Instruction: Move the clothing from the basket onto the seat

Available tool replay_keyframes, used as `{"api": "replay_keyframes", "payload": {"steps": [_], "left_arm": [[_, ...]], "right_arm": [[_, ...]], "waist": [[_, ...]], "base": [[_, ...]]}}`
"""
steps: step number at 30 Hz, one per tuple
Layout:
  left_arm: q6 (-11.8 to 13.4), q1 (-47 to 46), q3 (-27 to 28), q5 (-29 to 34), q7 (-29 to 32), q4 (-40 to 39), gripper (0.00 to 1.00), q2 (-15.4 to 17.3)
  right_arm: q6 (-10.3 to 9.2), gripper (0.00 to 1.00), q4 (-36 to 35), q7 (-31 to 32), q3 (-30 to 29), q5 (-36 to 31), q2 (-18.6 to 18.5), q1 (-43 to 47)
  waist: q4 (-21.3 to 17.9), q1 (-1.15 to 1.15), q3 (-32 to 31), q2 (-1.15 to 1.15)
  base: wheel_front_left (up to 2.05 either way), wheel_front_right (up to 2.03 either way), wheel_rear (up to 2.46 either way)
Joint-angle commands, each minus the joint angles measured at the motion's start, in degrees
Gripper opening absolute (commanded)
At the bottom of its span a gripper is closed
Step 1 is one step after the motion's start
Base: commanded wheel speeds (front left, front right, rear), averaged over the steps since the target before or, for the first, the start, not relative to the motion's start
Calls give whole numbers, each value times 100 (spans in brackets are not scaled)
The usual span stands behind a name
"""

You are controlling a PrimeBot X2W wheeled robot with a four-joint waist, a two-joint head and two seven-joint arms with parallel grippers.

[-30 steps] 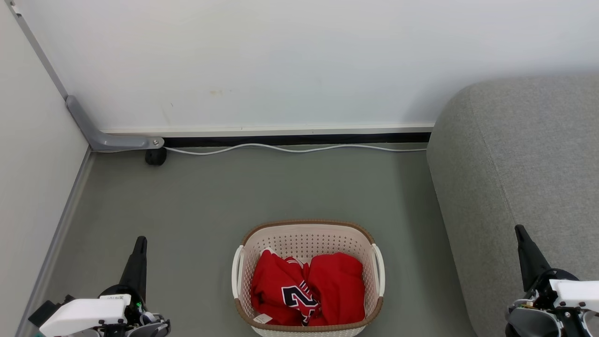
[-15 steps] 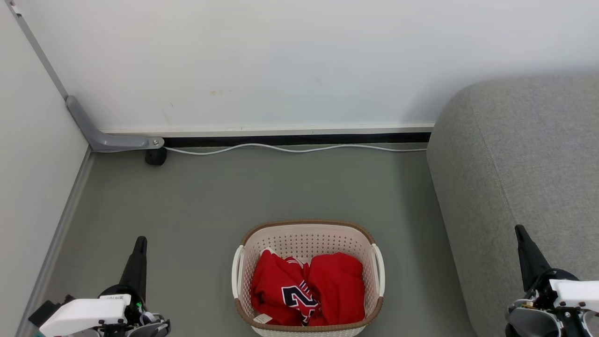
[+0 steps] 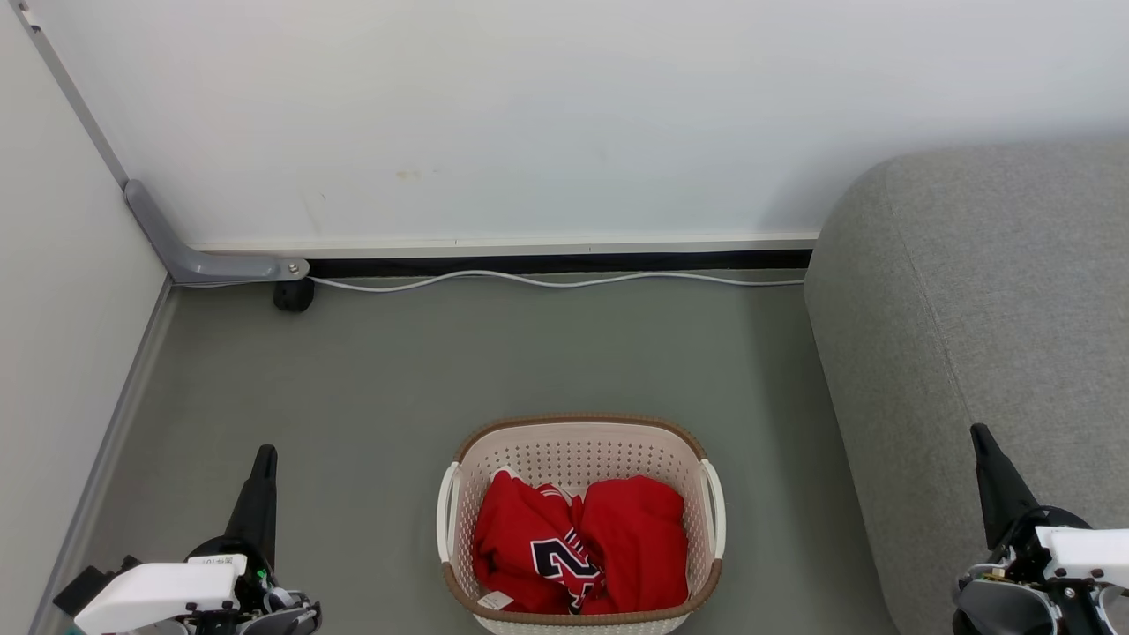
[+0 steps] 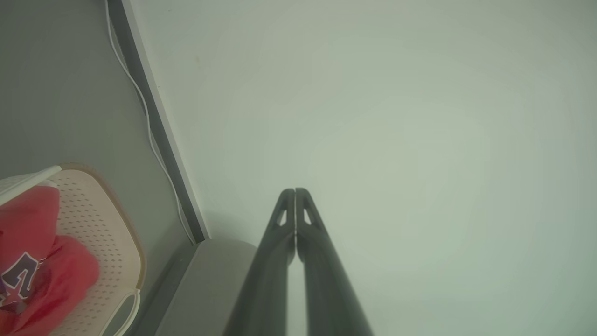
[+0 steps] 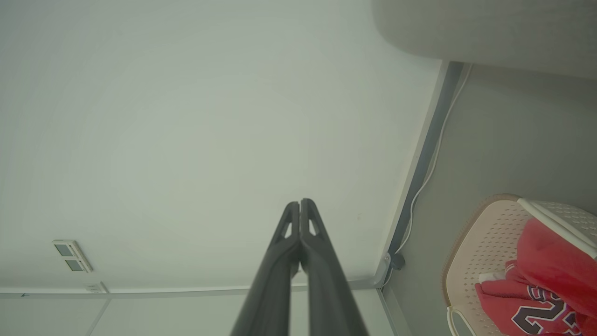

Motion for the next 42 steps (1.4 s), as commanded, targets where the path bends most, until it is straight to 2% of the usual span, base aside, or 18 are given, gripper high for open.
{"api": "replay_keyframes", "payload": {"steps": [1,42], "left_arm": [[-43,-332,168,-23,33,-169,0,99],[-43,-332,168,-23,33,-169,0,99]], "right_arm": [[25,0,-179,42,105,67,-60,-100],[25,0,-179,42,105,67,-60,-100]], "waist": [[0,0,0,0],[0,0,0,0]], "base": [[0,0,0],[0,0,0]]}}
